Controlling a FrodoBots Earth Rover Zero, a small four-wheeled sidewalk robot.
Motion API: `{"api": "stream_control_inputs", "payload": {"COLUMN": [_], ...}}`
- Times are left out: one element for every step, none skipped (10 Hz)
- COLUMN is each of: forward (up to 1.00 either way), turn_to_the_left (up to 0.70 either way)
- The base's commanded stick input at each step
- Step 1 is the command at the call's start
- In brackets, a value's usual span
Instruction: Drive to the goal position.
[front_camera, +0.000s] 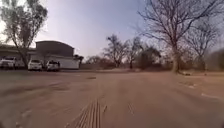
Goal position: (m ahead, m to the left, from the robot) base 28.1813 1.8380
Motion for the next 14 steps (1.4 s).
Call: {"api": "stream_control_inputs", "payload": {"forward": [0.70, 0.70, 0.70, 0.70, 0.70, 0.70, 0.70, 0.70, 0.70, 0.70, 0.70, 0.70, 0.70, 0.70], "turn_to_the_left": [0.00, 0.00, 0.00, 0.00, 0.00, 0.00, 0.00, 0.00, 0.00, 0.00, 0.00, 0.00, 0.00, 0.00]}}
